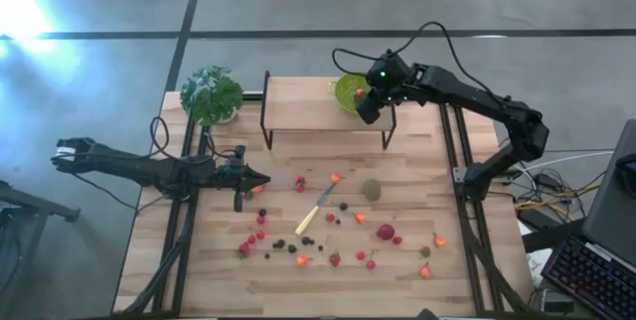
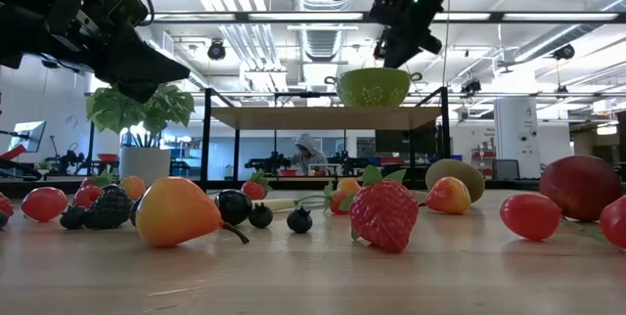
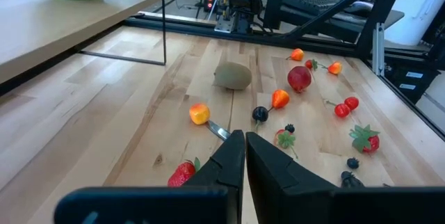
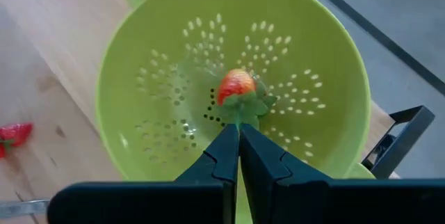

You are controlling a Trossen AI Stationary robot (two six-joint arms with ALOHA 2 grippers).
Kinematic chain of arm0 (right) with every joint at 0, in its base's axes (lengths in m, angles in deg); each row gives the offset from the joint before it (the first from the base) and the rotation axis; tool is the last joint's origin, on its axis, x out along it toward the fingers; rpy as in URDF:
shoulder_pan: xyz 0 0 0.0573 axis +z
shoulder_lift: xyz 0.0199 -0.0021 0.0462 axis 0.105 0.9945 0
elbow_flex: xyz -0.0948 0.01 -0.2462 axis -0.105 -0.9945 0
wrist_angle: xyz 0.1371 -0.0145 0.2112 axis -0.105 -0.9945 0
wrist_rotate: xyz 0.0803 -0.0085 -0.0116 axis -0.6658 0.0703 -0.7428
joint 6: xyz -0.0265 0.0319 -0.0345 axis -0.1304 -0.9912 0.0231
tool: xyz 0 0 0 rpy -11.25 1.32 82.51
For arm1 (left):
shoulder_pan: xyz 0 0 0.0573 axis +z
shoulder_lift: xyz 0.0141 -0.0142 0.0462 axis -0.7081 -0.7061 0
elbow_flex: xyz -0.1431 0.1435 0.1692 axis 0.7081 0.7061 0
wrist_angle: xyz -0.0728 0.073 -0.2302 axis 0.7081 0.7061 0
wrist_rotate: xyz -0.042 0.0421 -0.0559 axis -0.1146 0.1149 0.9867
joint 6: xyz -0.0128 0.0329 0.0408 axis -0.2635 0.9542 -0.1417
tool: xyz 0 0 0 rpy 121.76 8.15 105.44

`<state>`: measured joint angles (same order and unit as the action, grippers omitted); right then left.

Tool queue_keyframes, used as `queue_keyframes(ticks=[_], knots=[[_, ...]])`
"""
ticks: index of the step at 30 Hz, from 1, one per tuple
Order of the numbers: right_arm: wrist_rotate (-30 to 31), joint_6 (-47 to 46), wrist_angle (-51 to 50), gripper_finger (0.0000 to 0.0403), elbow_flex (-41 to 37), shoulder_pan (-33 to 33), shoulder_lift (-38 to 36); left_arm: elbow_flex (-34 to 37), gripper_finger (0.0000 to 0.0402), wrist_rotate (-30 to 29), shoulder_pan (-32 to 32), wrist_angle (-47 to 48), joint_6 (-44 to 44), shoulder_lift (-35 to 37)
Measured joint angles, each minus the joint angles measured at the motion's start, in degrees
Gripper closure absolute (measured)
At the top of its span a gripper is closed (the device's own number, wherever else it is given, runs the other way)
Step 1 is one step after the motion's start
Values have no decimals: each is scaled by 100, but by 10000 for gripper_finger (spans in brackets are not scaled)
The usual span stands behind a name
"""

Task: Pick & Place Fruit
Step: Put the strawberry into th strainer bowl, then put the raspberry into the strainer bowl

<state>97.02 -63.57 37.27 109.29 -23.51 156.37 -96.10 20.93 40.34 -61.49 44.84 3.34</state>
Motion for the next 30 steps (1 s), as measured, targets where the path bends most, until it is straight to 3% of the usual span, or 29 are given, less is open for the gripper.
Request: queue_keyframes(ticks=[6,20,30], knots=[[17,22,-15,383,-6,-93,40,-1,381,1,-1,-2,2,0],[15,241,-345,277,194,-54,-110,1,381,1,0,-4,2,-2],[15,419,-1501,240,413,766,-532,1,381,-1,-1,-4,2,-2]])
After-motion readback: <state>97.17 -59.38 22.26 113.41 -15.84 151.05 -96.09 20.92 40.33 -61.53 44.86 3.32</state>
